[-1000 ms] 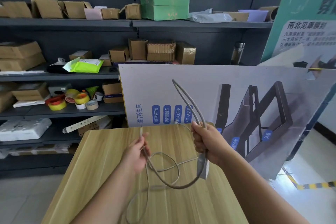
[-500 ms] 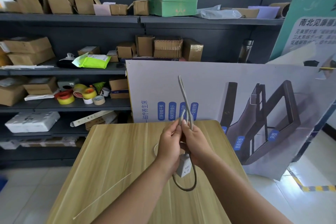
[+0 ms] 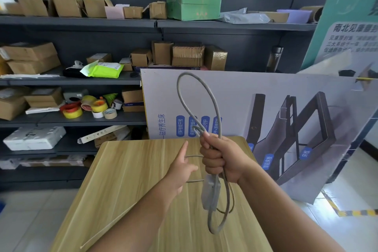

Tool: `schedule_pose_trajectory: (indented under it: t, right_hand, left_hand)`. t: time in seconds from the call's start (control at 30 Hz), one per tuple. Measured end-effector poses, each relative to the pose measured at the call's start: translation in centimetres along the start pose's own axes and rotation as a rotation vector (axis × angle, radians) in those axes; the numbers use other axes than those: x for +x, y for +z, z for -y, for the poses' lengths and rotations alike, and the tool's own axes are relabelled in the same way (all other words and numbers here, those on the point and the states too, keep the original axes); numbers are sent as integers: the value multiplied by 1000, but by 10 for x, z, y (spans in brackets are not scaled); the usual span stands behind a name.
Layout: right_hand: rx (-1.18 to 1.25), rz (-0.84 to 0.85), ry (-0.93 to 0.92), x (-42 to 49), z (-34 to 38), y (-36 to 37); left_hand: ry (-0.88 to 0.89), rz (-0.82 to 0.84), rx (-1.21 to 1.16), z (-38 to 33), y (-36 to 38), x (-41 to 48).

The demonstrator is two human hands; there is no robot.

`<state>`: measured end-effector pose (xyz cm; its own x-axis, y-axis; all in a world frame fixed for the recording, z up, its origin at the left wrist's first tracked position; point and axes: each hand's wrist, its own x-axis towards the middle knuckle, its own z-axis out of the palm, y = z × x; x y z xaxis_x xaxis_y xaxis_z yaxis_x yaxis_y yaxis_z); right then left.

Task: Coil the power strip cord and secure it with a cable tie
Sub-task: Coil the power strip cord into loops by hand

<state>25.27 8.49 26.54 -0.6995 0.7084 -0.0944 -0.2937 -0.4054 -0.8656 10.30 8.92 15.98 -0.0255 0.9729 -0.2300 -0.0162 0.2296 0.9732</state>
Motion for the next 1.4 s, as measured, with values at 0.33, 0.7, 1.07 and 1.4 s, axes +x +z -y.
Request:
schedule_pose_trajectory:
  t: [0.33, 0.7, 1.07, 1.4]
  right_hand:
    - [76, 333, 52, -6, 16, 0]
    - [-136, -149, -125, -15, 32, -23]
    - [-91, -274, -152, -12, 23, -36]
    - [-387, -508, -51, 20, -35, -15]
  left_hand:
    - [59, 122, 158, 31, 7, 18]
    - [19, 73, -27, 28, -8, -13]
    - [-34, 151, 148, 23, -31, -29]
    - [176, -141, -229, -54, 6, -21]
